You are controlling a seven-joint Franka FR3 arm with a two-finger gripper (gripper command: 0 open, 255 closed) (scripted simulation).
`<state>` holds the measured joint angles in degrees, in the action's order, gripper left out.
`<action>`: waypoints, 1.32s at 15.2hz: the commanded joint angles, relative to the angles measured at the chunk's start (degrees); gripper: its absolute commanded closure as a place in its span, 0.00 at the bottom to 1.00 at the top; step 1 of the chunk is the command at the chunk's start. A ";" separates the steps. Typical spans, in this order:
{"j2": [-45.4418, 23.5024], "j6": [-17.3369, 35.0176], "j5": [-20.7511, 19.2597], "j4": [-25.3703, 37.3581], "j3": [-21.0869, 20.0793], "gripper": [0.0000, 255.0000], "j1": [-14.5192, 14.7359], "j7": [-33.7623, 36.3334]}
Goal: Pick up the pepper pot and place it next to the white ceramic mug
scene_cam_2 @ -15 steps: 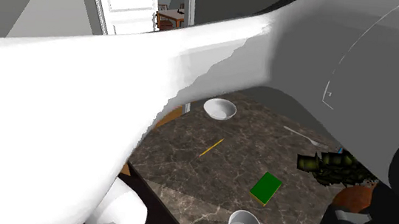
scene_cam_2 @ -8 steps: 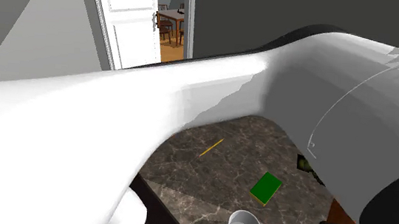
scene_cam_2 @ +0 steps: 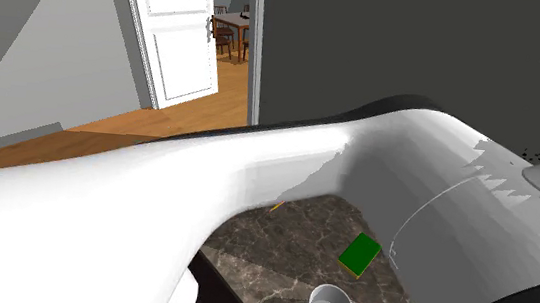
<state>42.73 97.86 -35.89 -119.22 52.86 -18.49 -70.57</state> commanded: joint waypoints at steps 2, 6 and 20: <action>0.48 2.01 -0.82 -2.33 0.84 1.00 -0.31 0.47; 0.90 4.62 -1.93 -5.16 2.12 1.00 -0.61 1.03; 0.79 14.22 -6.18 -13.65 8.12 1.00 -0.69 2.89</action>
<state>43.63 111.14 -41.67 -132.18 60.35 -19.25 -67.87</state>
